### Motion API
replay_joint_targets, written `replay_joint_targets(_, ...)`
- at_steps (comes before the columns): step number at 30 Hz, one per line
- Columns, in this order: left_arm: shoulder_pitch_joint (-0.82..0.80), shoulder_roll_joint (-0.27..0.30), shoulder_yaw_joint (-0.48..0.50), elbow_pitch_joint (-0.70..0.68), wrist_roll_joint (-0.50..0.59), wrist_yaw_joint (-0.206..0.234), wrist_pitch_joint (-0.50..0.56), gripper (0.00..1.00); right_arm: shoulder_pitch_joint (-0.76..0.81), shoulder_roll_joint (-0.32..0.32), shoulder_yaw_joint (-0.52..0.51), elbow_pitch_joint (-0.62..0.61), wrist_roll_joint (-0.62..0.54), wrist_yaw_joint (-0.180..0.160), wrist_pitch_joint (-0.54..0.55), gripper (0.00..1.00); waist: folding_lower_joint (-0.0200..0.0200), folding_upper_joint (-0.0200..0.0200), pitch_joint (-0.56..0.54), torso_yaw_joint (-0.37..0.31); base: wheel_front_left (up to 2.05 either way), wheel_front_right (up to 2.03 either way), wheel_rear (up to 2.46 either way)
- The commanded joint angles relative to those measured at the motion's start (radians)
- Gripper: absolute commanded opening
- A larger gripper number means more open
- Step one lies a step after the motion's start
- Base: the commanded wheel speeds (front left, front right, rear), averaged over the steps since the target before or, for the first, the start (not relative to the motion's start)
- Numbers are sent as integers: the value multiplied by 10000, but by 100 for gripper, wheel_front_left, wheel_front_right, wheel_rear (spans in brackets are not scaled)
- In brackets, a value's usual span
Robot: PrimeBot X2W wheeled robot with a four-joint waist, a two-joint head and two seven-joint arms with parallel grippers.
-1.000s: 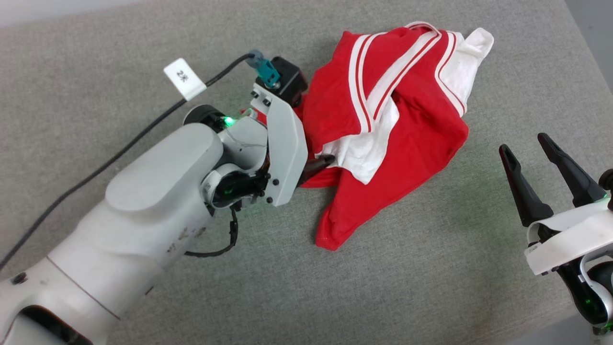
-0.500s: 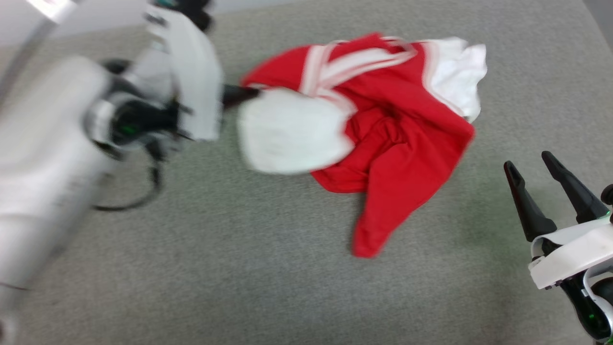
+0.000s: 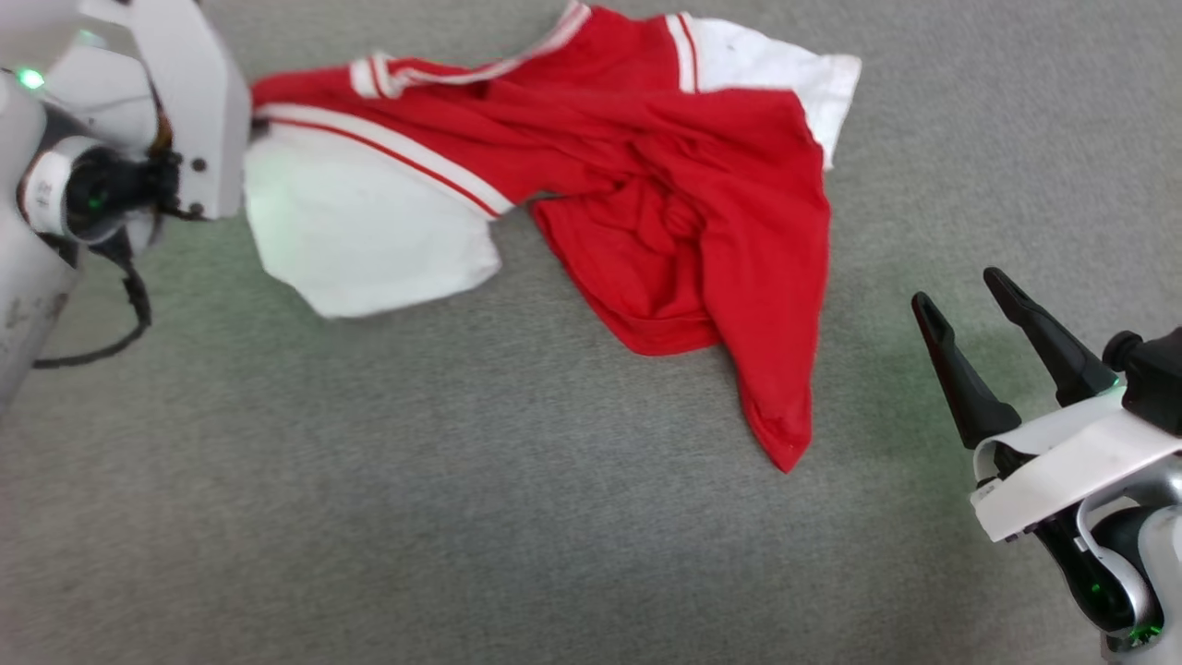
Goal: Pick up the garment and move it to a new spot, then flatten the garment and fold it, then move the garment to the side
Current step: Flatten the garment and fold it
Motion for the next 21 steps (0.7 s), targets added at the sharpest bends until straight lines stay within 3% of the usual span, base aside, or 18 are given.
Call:
replay_joint_targets(1,-196,-85,-73,486,418,-201,-602,0,-166,39,77,65,46,-8,-94,100,0,0,472,-465,0,0,0)
replay_joint_targets(5,-103,-275,-249,1503,828,-535,-1418,2,-218,-27,147,234,81,-10,-230,100,0,0,582,-565,0,0,0)
replay_joint_targets(6,-109,-318,-277,1710,882,-620,-1564,14,-211,-36,143,264,86,-8,-255,100,0,0,584,-553,0,0,0)
replay_joint_targets(7,-103,-390,-291,1930,901,-678,-1694,19,-202,-38,119,292,81,-8,-252,100,0,0,578,-524,0,0,0)
replay_joint_targets(8,-91,-474,-280,2112,872,-754,-1840,34,-204,-43,102,316,79,-8,-238,100,0,0,558,-477,0,0,0)
replay_joint_targets(9,-93,-552,-271,2308,878,-784,-1994,85,-225,-68,98,359,92,-10,-216,100,0,0,518,-412,0,0,0)
replay_joint_targets(10,-78,-630,-282,2469,875,-839,-2106,100,-255,-99,125,385,103,-8,-199,100,0,0,463,-343,0,0,0)
replay_joint_targets(16,294,-1018,13,2822,367,-1106,-3133,100,-273,-479,82,475,135,-10,31,100,0,0,-193,278,0,0,0)
replay_joint_targets(21,1324,-1040,438,2213,-85,-1170,-4913,100,-35,-901,-154,379,212,-8,377,100,0,0,-910,985,0,0,0)
